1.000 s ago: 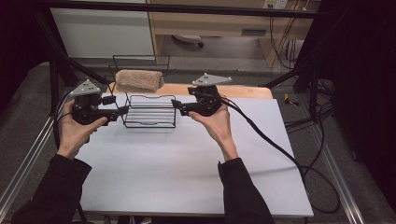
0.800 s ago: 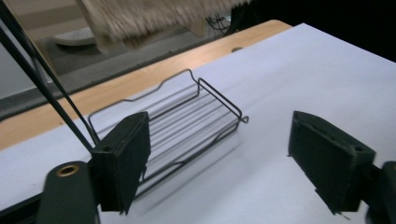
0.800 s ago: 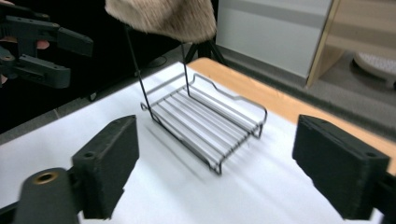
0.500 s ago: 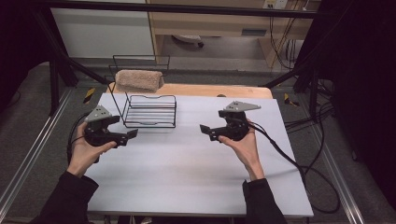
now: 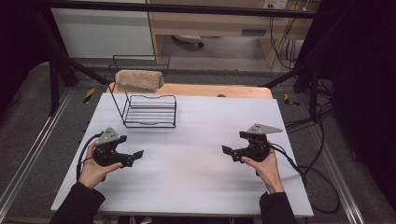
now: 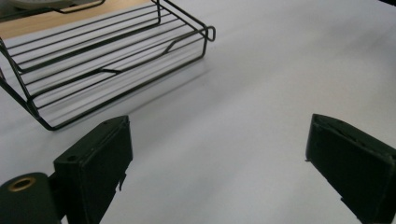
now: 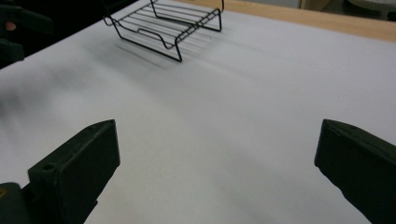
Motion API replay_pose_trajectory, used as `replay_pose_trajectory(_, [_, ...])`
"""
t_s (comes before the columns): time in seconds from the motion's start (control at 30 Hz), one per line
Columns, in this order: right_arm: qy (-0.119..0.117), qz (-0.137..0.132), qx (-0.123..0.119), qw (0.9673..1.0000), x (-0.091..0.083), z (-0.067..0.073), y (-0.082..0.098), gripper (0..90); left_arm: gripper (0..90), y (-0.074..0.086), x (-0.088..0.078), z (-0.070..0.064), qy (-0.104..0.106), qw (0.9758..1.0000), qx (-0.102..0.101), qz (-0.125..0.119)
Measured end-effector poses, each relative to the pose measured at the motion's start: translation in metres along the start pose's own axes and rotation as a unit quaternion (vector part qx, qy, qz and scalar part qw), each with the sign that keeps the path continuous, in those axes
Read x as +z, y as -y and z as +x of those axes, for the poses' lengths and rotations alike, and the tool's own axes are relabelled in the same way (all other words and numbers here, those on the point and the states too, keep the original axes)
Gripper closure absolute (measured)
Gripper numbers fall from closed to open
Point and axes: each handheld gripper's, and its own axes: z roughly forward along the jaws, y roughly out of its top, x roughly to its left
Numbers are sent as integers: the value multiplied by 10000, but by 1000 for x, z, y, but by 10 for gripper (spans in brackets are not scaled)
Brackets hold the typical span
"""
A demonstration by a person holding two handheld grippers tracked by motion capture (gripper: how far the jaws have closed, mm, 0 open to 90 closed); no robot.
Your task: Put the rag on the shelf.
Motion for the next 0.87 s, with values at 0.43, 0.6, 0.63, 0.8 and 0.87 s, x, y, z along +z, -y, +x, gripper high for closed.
replay_pose_trajectory(0.43, [146, 366, 155, 9991, -25, -23, 55, 5, 85, 21, 5, -1, 101, 9998, 79, 161])
replay_pose_trajectory(0.6, [153, 407, 217, 9988, -31, -26, 69, 5, 85, 28, 7, -1, 137, 9996, 48, 229])
replay_pose_trajectory(0.63, [140, 434, 200, 9988, -32, -26, 71, 5, 85, 30, 8, -1, 139, 9996, 60, 241])
replay_pose_trajectory(0.8, [150, 429, 263, 9986, -36, -27, 78, 5, 85, 33, 9, 0, 121, 9995, 68, 267])
replay_pose_trajectory(0.87, [155, 408, 290, 9986, -37, -27, 79, 5, 85, 34, 8, 0, 127, 9995, 71, 267])
